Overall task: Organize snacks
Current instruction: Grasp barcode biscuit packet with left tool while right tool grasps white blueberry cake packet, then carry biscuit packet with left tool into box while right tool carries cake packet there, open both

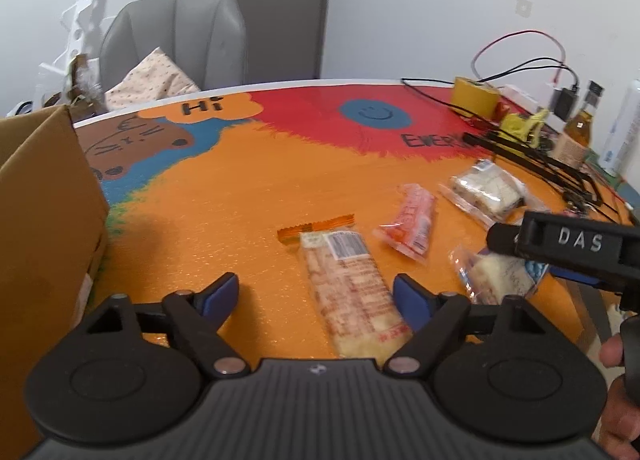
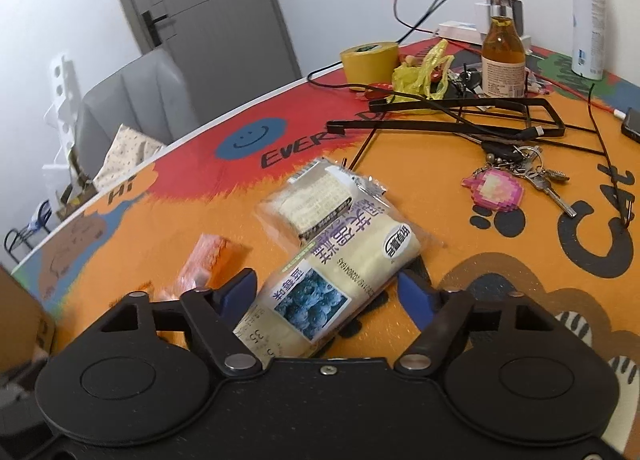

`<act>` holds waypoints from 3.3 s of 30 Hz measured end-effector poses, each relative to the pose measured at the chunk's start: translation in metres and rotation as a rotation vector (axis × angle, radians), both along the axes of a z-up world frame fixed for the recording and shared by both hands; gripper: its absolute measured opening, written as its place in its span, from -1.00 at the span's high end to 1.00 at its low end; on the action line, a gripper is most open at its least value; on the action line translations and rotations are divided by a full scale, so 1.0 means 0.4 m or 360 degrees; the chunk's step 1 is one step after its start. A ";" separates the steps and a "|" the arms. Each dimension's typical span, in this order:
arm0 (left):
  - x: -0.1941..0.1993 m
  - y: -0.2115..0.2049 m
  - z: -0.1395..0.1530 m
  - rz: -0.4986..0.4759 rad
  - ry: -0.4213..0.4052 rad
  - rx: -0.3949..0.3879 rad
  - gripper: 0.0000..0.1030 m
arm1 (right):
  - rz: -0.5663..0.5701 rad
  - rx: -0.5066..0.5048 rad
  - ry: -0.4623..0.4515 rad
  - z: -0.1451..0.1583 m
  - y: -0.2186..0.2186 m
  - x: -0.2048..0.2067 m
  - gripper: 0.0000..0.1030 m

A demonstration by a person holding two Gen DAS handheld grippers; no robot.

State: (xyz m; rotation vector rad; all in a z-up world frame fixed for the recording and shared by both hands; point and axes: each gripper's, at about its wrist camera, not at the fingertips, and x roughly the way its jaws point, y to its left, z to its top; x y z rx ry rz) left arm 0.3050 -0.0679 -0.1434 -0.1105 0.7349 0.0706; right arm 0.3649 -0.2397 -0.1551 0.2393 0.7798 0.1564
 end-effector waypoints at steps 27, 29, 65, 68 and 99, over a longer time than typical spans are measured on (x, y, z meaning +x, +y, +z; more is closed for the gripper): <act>-0.174 0.007 0.096 -0.0174 -0.0129 -0.0123 0.35 | 0.0168 0.0149 -0.0017 0.071 -0.015 -0.199 0.45; -0.183 0.010 0.092 -0.0183 -0.0123 -0.0138 0.34 | 0.0169 0.0122 -0.0009 0.074 -0.012 -0.214 0.45; -0.271 0.097 0.172 -0.0109 -0.0226 -0.0122 0.34 | 0.0234 0.0164 -0.0098 0.121 0.057 -0.260 0.42; -0.283 0.117 0.200 -0.0084 -0.0265 -0.0110 0.34 | 0.0307 0.0237 -0.0133 0.147 0.083 -0.259 0.42; -0.347 0.416 0.293 0.0356 -0.0384 -0.0074 0.34 | 0.0696 0.0362 -0.0234 0.258 0.362 -0.226 0.42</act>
